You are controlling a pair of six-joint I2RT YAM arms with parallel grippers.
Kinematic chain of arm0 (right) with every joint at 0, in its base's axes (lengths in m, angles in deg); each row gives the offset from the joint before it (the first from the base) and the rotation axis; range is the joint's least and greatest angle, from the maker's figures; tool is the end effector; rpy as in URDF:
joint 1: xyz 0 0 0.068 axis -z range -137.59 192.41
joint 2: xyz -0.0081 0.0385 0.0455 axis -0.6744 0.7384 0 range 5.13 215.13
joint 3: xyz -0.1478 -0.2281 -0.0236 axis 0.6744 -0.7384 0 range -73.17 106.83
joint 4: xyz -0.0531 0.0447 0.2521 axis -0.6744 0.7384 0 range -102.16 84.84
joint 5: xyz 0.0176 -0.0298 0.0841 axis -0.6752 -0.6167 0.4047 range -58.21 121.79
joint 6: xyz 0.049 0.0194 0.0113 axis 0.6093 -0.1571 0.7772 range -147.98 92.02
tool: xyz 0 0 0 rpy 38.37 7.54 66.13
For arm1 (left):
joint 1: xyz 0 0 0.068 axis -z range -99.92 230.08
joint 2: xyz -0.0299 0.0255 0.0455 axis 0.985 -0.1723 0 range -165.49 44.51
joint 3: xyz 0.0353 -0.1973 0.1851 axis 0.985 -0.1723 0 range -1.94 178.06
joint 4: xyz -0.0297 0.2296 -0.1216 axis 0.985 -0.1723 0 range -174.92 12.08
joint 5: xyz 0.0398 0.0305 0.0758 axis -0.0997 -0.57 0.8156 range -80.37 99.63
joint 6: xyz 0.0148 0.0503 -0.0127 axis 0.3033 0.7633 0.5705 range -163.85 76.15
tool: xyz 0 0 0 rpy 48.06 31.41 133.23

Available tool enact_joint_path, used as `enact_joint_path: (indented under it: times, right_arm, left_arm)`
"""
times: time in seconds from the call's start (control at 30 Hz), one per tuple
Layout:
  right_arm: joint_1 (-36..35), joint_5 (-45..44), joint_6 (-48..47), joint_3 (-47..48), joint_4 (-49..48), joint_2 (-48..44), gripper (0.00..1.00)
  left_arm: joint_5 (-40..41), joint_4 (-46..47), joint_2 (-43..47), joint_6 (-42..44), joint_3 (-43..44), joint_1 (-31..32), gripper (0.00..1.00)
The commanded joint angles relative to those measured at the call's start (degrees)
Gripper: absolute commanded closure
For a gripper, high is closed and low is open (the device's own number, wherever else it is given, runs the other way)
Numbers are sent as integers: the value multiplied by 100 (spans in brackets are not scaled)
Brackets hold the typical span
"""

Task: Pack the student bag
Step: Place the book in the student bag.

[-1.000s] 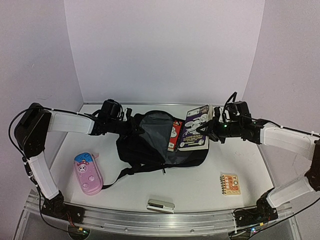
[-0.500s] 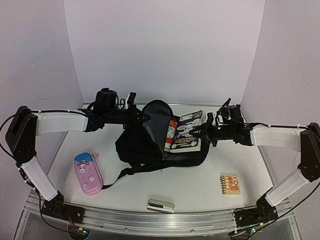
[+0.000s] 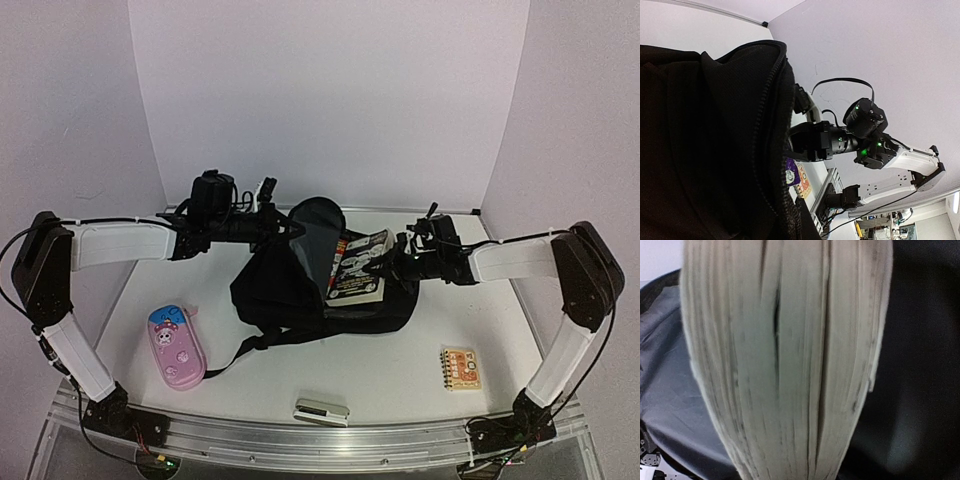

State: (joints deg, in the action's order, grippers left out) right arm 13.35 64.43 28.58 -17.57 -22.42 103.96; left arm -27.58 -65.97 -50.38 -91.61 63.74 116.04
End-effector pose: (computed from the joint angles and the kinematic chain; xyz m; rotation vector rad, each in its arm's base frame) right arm 0.3118 0.1953 0.1937 0.1999 2.4203 1.4005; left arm 0.2977 -0.2426 0.2789 0.2992 2.1227 -1.5445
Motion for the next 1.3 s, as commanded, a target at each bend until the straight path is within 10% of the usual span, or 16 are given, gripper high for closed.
enact_joint_path:
  times: [0.0, 0.4, 0.93, 1.13, 1.27]
  right_arm:
    - [-173, 107, 127, 515, -817, 318, 100]
    - [-691, -205, 342, 1525, -1040, 1800, 92]
    - [-714, -1885, -623, 1076, 358, 890, 32]
    - [-716, -1809, -697, 952, 440, 1007, 30]
    - [-716, -1692, -737, 1037, 437, 1121, 46]
  left_arm:
    - [-259, 135, 217, 188, 411, 16, 100]
    - [-487, 222, 23, 31, 517, 86, 100]
    - [153, -408, 291, 162, 286, 68, 100]
    - [162, -439, 284, 164, 287, 68, 100]
    - [162, -465, 271, 164, 296, 72, 100]
